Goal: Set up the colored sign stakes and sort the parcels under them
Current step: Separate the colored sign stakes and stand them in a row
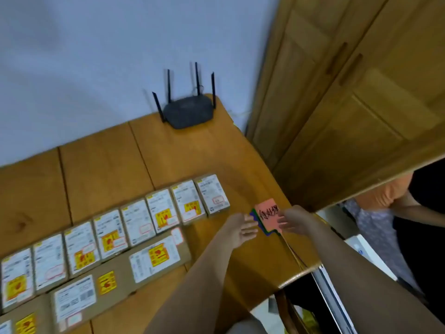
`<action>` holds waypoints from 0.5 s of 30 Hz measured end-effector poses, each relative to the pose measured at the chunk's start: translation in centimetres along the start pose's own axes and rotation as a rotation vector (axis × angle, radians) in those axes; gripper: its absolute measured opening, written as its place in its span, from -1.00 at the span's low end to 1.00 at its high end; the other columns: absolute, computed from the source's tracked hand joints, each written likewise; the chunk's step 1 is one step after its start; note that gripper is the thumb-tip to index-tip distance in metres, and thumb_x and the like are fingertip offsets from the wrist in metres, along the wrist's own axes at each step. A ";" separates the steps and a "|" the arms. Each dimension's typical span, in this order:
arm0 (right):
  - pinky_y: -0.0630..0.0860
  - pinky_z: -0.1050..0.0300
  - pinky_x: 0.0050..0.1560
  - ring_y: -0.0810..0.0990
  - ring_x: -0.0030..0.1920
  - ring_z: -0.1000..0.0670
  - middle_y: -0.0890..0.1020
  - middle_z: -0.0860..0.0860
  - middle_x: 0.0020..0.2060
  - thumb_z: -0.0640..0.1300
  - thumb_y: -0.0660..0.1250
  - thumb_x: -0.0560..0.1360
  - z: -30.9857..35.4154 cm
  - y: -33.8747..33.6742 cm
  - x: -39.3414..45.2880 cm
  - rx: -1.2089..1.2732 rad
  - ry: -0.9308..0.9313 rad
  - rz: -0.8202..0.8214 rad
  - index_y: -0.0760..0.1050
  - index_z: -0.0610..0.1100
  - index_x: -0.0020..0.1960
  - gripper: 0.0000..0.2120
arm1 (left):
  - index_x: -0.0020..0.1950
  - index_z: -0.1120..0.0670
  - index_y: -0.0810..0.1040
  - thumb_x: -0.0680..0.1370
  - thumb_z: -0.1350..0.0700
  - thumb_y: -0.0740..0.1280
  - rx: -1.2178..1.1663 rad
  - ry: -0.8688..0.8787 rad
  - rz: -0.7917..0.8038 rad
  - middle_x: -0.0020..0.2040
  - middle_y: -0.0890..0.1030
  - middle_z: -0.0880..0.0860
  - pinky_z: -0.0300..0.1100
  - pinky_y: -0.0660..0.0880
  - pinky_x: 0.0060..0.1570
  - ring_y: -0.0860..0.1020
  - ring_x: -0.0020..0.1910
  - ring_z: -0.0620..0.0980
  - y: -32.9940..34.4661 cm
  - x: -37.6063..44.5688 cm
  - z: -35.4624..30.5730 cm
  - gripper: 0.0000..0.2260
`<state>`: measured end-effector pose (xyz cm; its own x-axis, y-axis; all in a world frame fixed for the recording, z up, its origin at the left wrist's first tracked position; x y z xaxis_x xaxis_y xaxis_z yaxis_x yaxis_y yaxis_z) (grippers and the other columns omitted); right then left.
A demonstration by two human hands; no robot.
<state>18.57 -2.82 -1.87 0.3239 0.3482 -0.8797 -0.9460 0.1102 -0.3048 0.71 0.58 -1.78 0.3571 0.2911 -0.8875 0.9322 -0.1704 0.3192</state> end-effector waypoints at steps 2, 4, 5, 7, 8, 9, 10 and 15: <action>0.47 -0.10 0.28 0.52 0.27 -0.21 0.51 -0.25 0.28 -0.19 0.21 0.64 -0.8 -0.7 1.1 -0.032 0.038 -0.031 0.35 -0.32 0.40 -0.63 | 0.30 0.23 0.43 0.67 0.13 0.11 -0.027 -0.052 -0.058 0.26 0.52 0.26 0.11 0.44 0.31 0.49 0.27 0.26 1.4 1.4 0.6 -0.72; 0.46 -0.07 0.30 0.48 0.33 -0.18 0.45 -0.19 0.37 -0.19 0.22 0.64 -1.7 -0.9 2.4 -0.077 0.084 -0.011 0.33 -0.28 0.44 -0.60 | 0.14 0.21 0.48 0.66 0.14 0.15 -0.029 -0.091 -0.059 0.22 0.51 0.25 0.11 0.41 0.33 0.47 0.29 0.26 2.2 2.5 1.3 -0.81; 0.46 -0.05 0.30 0.47 0.34 -0.17 0.44 -0.17 0.38 -0.18 0.22 0.63 -2.1 -0.9 3.1 -0.095 0.115 0.004 0.32 -0.27 0.44 -0.60 | 0.06 0.19 0.48 0.66 0.14 0.16 -0.039 -0.119 -0.063 0.22 0.50 0.24 0.12 0.40 0.34 0.45 0.31 0.26 2.6 3.0 1.7 -0.84; 0.48 -0.06 0.29 0.49 0.32 -0.16 0.47 -0.18 0.35 -0.18 0.25 0.62 -2.7 -1.1 4.3 -0.116 0.153 -0.006 0.37 -0.26 0.40 -0.62 | 0.08 0.19 0.44 0.66 0.15 0.16 -0.056 -0.154 -0.092 0.23 0.47 0.23 0.13 0.36 0.37 0.41 0.36 0.26 3.0 4.2 2.2 -0.87; 0.49 -0.07 0.29 0.51 0.30 -0.16 0.50 -0.19 0.33 -0.17 0.26 0.61 -2.9 -1.1 4.8 -0.122 0.158 -0.001 0.40 -0.26 0.37 -0.65 | 0.13 0.18 0.42 0.66 0.16 0.16 -0.055 -0.159 -0.094 0.24 0.46 0.23 0.14 0.34 0.39 0.40 0.36 0.25 3.1 4.9 2.5 -0.87; 0.48 -0.06 0.30 0.51 0.29 -0.15 0.52 -0.19 0.31 -0.17 0.25 0.62 -3.1 -1.1 5.4 -0.114 0.169 0.013 0.42 -0.27 0.35 -0.67 | 0.16 0.18 0.41 0.65 0.17 0.17 -0.058 -0.163 -0.097 0.25 0.46 0.22 0.15 0.34 0.39 0.41 0.35 0.23 3.2 5.5 2.6 -0.87; 0.46 -0.05 0.31 0.52 0.29 -0.14 0.53 -0.19 0.29 -0.16 0.22 0.63 -3.3 -1.1 6.0 -0.110 0.179 0.022 0.43 -0.27 0.34 -0.68 | 0.15 0.18 0.44 0.65 0.17 0.19 -0.056 -0.161 -0.096 0.25 0.48 0.22 0.16 0.35 0.37 0.44 0.31 0.20 3.3 6.0 2.8 -0.87; 0.51 0.02 -0.20 0.44 -0.33 -0.04 0.51 -0.13 -0.20 -0.23 0.24 0.60 -3.9 -0.3 7.9 -0.114 0.188 0.006 0.48 -0.28 0.20 -0.79 | 0.12 0.16 0.48 0.63 0.19 0.21 -0.032 -0.145 -0.116 0.21 0.51 0.18 0.17 0.41 0.30 0.48 0.22 0.14 3.7 7.8 3.3 -0.89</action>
<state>21.49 -3.71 -10.14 0.3245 0.1673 -0.9310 -0.9442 -0.0010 -0.3293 6.74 -0.93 -8.58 0.2367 0.1683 -0.9569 0.9690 -0.1131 0.2198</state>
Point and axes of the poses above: each hand's wrist, its own x-axis towards the middle knuckle, its own y-axis out of the palm, z = x × y, the point moved 2 cm from there along x, towards the middle knuckle
